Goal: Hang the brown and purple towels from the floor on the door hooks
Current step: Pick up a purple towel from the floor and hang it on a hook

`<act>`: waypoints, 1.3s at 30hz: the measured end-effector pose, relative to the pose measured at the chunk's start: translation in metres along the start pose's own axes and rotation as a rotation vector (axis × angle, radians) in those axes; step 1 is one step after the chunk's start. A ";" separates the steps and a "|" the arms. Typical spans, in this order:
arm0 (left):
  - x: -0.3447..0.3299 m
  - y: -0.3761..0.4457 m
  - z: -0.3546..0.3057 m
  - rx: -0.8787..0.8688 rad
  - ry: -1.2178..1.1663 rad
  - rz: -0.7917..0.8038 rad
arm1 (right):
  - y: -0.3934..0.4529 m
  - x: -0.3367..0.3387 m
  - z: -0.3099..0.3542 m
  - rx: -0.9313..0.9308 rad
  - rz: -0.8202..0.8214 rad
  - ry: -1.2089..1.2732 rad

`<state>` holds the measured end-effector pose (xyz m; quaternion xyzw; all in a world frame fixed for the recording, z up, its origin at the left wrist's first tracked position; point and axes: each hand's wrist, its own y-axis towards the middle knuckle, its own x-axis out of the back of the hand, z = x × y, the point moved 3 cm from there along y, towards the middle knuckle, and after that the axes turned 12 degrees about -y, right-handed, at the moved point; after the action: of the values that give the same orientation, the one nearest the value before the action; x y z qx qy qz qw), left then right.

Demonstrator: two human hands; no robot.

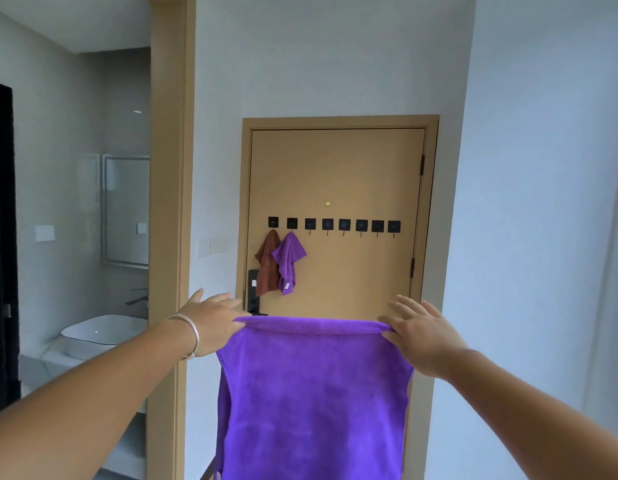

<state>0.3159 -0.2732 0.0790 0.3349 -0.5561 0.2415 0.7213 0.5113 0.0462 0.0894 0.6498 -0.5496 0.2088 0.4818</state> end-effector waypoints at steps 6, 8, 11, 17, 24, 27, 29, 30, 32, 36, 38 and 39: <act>-0.025 0.102 0.070 0.005 0.003 -0.057 | 0.118 -0.025 0.009 -0.018 -0.009 -0.009; -0.030 0.128 0.090 0.000 0.005 -0.054 | 0.151 -0.036 0.016 -0.022 -0.012 0.000; -0.040 0.163 0.115 0.003 -0.032 -0.055 | 0.191 -0.058 0.027 -0.035 -0.007 0.003; -0.080 0.225 0.147 -0.010 -0.047 -0.005 | 0.257 -0.103 0.040 -0.023 0.041 -0.002; -0.126 0.309 0.175 -0.011 -0.046 0.036 | 0.347 -0.170 0.038 -0.010 0.057 -0.003; -0.140 0.352 0.184 -0.006 -0.027 0.056 | 0.392 -0.206 0.034 -0.013 0.066 0.000; -0.145 0.386 0.189 0.001 -0.004 0.061 | 0.423 -0.229 0.027 -0.009 0.058 -0.001; -0.146 0.405 0.192 0.003 0.010 0.062 | 0.440 -0.239 0.022 -0.010 0.049 0.002; -0.143 0.443 0.199 0.002 0.017 0.055 | 0.471 -0.255 0.008 -0.020 0.032 0.011; -0.136 0.516 0.205 -0.018 -0.030 -0.011 | 0.534 -0.280 -0.025 -0.038 0.009 0.018; -0.141 0.544 0.207 -0.025 -0.042 -0.048 | 0.561 -0.292 -0.038 -0.051 -0.012 0.017; -0.147 0.557 0.207 -0.016 -0.045 -0.039 | 0.573 -0.300 -0.042 -0.057 -0.015 0.017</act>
<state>-0.2574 -0.0586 0.0896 0.3450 -0.5676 0.2153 0.7158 -0.0948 0.2755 0.0953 0.6382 -0.5463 0.1950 0.5062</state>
